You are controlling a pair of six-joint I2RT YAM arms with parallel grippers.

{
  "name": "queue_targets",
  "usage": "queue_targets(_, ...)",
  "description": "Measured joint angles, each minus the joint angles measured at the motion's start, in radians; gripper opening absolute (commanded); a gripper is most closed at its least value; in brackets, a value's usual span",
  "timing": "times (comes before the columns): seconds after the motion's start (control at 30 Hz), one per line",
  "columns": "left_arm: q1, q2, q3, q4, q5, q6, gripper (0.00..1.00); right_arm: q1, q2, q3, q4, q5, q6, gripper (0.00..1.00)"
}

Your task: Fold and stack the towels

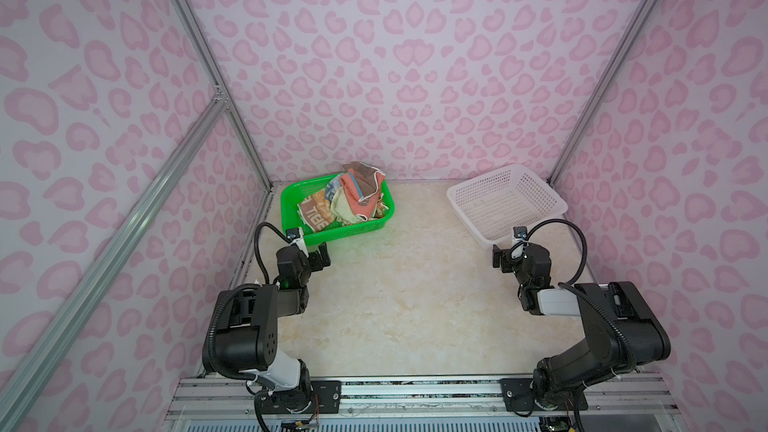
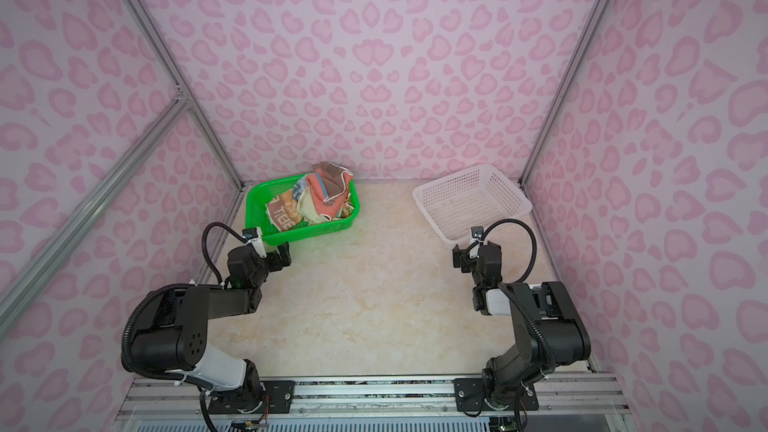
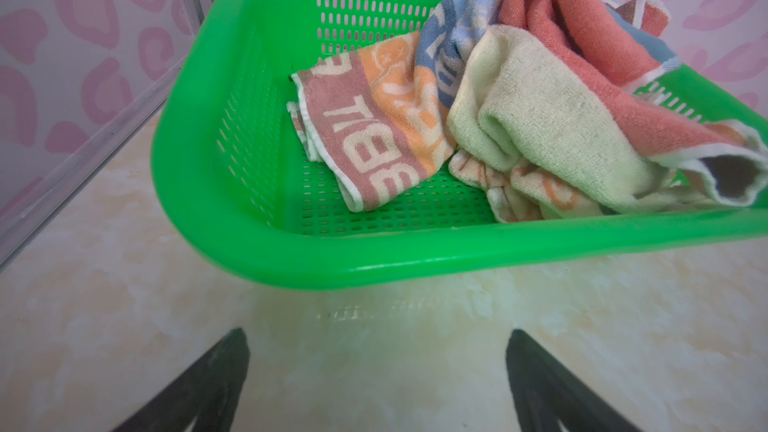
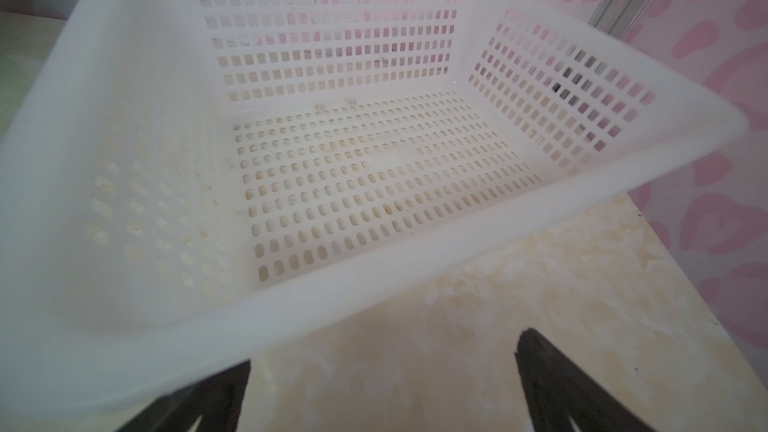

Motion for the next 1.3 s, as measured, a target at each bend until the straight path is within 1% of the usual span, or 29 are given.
queue_targets(0.7,0.000,0.000,0.000,0.000,0.000,0.000,0.97,0.000,0.000,0.000,0.000,0.000,0.000,0.99)
queue_targets(0.9,0.000,-0.013,0.000,-0.012,0.011,0.000,0.97,-0.023,-0.008,-0.012,0.008,-0.019,0.002,1.00)
queue_targets(0.97,0.000,-0.049,0.024,-0.078,0.011,0.000,0.97,-0.020,-0.043,-0.031,0.007,-0.038,0.001,1.00)
queue_targets(1.07,-0.002,-0.118,0.115,-0.220,-0.005,-0.003,0.97,-0.018,-0.129,-0.031,-0.037,-0.053,0.000,1.00)
queue_targets(1.17,-0.019,-0.176,0.167,-0.338,-0.051,-0.020,0.97,-0.014,-0.218,-0.002,-0.127,-0.056,0.001,0.99)
queue_targets(1.3,-0.052,-0.247,0.215,-0.535,-0.117,-0.069,0.98,0.024,-0.328,0.039,-0.277,-0.048,0.001,0.99)
